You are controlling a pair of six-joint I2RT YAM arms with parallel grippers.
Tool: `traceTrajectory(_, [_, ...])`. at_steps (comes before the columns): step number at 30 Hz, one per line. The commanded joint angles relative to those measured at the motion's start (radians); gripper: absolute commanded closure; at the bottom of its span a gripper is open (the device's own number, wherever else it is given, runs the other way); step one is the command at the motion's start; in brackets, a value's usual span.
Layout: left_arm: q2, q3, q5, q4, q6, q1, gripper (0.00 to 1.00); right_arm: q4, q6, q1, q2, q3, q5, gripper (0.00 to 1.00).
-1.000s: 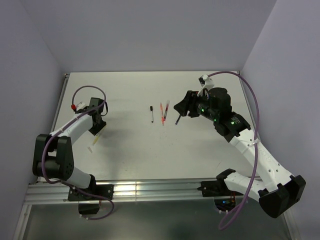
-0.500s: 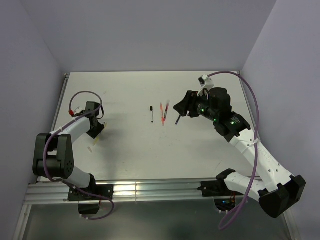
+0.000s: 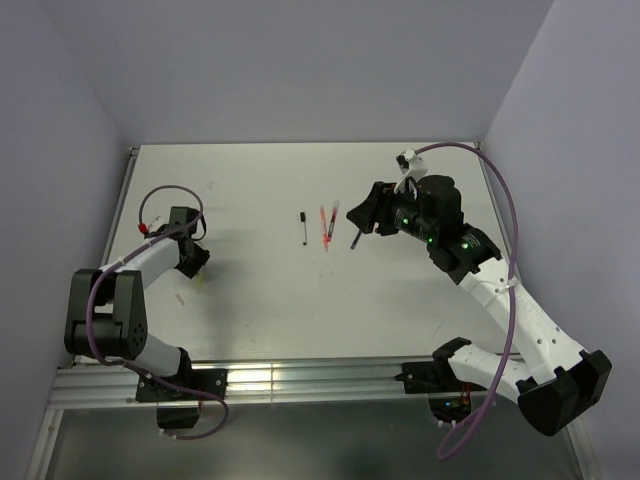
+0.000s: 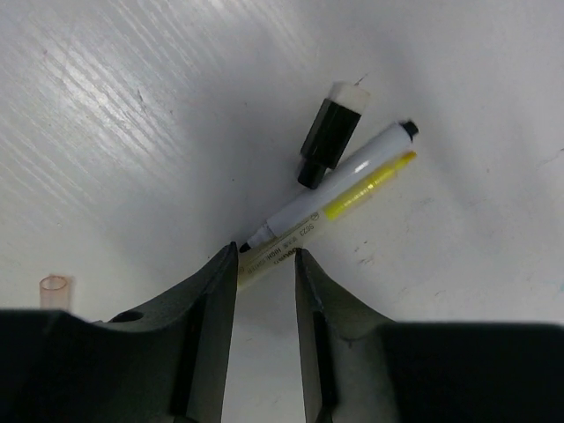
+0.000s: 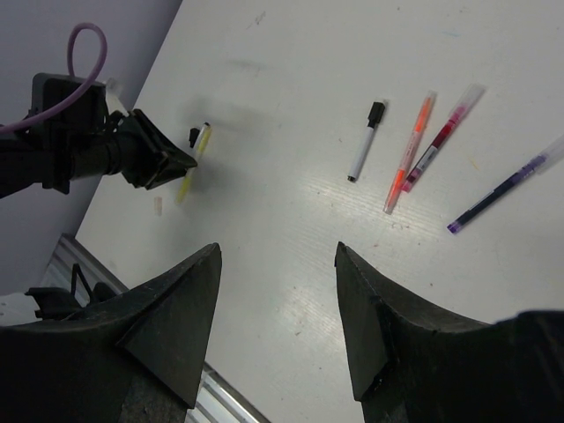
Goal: Insert the pens into the pen caps
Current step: Pick up the pen from the center of the board.
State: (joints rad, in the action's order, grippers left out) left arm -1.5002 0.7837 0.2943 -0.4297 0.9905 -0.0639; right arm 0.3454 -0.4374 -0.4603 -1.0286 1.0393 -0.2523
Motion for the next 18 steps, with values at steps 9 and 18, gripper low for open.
traceTrajectory(9, [0.080, -0.047, -0.035, -0.003, 0.002, 0.004, 0.65, -0.019, -0.003, 0.006, 0.009, 0.002, -0.008, 0.38])
traceTrajectory(18, [0.063, -0.034, -0.047, -0.011, -0.013, -0.013, 0.66, -0.014, -0.001, 0.005, 0.013, 0.004, -0.001, 0.38])
